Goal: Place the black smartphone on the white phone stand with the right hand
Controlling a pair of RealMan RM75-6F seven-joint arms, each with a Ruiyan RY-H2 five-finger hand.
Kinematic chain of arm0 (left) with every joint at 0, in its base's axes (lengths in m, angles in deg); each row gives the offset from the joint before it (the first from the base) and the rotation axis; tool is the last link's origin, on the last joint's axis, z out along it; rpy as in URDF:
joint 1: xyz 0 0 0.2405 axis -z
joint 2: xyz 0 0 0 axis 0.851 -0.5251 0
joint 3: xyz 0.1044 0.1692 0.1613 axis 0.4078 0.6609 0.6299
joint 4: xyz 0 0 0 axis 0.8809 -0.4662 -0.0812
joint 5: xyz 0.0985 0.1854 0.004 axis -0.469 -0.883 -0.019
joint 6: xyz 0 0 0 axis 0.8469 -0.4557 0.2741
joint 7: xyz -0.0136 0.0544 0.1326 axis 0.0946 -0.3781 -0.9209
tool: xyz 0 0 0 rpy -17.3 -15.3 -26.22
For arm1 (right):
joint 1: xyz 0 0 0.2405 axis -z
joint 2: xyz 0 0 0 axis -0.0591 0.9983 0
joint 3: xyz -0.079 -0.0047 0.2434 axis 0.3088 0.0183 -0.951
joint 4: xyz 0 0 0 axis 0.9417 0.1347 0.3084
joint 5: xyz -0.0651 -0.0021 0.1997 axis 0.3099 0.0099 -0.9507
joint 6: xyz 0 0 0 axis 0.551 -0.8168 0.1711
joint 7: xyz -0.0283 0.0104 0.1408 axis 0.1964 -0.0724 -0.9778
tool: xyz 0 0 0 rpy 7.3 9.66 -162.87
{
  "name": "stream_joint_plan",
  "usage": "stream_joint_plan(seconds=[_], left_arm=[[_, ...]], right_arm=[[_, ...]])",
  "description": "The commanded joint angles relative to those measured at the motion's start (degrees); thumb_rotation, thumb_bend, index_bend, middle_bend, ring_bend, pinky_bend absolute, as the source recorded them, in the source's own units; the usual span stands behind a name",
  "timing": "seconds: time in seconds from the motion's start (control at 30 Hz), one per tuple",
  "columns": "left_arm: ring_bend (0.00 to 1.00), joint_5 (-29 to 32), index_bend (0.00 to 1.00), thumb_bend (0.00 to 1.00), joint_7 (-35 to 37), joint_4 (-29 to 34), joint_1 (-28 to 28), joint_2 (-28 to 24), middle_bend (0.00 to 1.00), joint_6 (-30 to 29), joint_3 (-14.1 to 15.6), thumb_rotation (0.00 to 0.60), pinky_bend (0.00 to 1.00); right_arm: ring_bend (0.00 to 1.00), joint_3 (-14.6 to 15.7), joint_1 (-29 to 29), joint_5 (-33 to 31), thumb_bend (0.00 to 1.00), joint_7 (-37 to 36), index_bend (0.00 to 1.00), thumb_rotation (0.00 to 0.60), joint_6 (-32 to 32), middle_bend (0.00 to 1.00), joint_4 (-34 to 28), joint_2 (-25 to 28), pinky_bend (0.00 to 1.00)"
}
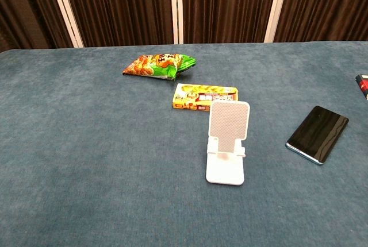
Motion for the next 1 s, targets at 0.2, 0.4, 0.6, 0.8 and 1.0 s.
stream_joint_plan(seconds=[0.2,0.4,0.6,0.8,1.0], left_arm=[[0.0,-0.6,0.0,0.0,0.3,0.0,-0.2,-0.1,0.0,-0.4,0.2,0.6,0.0],[0.0,0.7,0.0,0.0,-0.3,-0.5,0.5,0.3,0.0,1.2,-0.2,0.6,0.0],[0.0,3.0,0.0,0.0,-1.5,-0.6,0.9,0.8,0.0,2.2,-1.1,0.6,0.0],[0.0,5.2,0.0,0.0,-3.1,-1.3,1.7,1.7,0.0,4.1,-1.5,0.6,0.0],[0.0,6.7,0.0,0.0,-3.7,-2.1,2.4,2.2,0.0,5.5,-1.9,0.6,0.0]], right_arm=[[0.0,0.2,-1.1,1.4,0.0,-2.8,0.0,0.6,-4.3,0.0,1.5,0.0,0.0],[0.0,-0.3,-10.0,7.4,0.0,-6.6,0.01,0.6,-14.2,0.01,12.5,-0.3,0.0],[0.02,1.1,-19.7,15.0,0.03,-15.3,0.07,0.6,-21.2,0.09,24.9,-3.2,0.05],[0.09,3.9,-25.8,19.9,0.19,-18.4,0.12,0.6,-25.6,0.15,34.2,-7.6,0.12],[0.12,6.9,-28.5,23.5,0.24,-19.1,0.15,0.6,-26.3,0.19,40.3,-11.3,0.16]])
